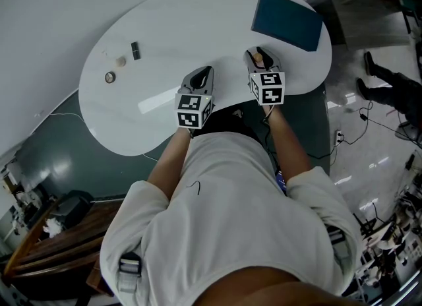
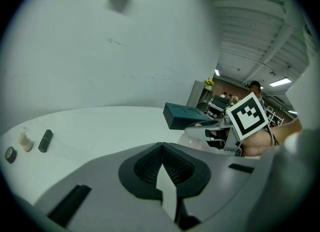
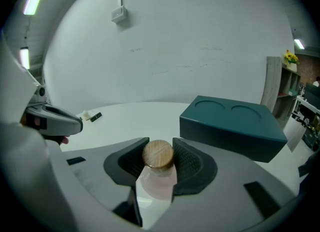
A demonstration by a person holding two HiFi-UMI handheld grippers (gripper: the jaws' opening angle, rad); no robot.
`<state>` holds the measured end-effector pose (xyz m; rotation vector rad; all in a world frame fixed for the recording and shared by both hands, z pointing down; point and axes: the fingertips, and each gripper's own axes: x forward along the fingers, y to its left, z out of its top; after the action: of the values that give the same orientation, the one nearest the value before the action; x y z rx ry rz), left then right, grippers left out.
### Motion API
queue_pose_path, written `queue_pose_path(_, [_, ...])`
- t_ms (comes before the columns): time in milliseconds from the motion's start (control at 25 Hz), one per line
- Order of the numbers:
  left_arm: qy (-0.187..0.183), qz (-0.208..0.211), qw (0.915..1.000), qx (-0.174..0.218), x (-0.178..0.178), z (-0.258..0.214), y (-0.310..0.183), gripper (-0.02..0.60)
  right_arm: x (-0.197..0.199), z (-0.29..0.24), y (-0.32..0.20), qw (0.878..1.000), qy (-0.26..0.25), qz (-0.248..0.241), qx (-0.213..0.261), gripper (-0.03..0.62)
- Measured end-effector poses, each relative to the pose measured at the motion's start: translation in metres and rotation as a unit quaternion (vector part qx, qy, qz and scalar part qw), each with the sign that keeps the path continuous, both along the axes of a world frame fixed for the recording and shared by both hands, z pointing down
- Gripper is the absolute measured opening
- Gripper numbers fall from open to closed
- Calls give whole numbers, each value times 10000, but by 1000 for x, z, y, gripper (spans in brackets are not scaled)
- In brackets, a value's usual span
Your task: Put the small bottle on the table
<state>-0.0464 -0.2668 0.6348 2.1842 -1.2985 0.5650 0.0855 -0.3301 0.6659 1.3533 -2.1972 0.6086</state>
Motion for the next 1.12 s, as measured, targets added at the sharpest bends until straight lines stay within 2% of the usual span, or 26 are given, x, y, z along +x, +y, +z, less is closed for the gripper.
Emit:
queue_pose_path(80, [16, 13, 10000, -4, 3, 1, 0, 12, -3, -4, -1, 9999, 12, -23, 106, 142])
queue_pose_path(200, [34, 46, 10000, 12, 7, -1, 2, 12, -4, -12, 1, 9997, -46, -19, 242, 189])
queue_pose_path(320, [65, 66, 9999, 56, 11, -4, 4, 12, 0, -20, 5, 9995, -113, 24, 300, 208])
queue_pose_path(680, [171, -77, 9996, 190, 12, -15, 8, 12, 24, -50, 37, 9977, -285, 147, 600, 204])
queue_pose_path(840, [208, -160, 9994, 246, 12, -20, 20, 12, 30, -56, 64, 9978, -210, 69, 622, 129])
queue_pose_path(960, [234, -263, 9990, 281, 12, -26, 32, 12, 32, -58, 83, 9978, -175, 12, 637, 17])
queue_pose_path(1000, [236, -304, 9988, 294, 11, -28, 37, 12, 31, -60, 89, 9977, -180, -26, 646, -2])
queue_pose_path(1120, [246, -422, 9982, 346, 9, -33, 54, 12, 27, -64, 106, 9973, -179, -199, 678, -2])
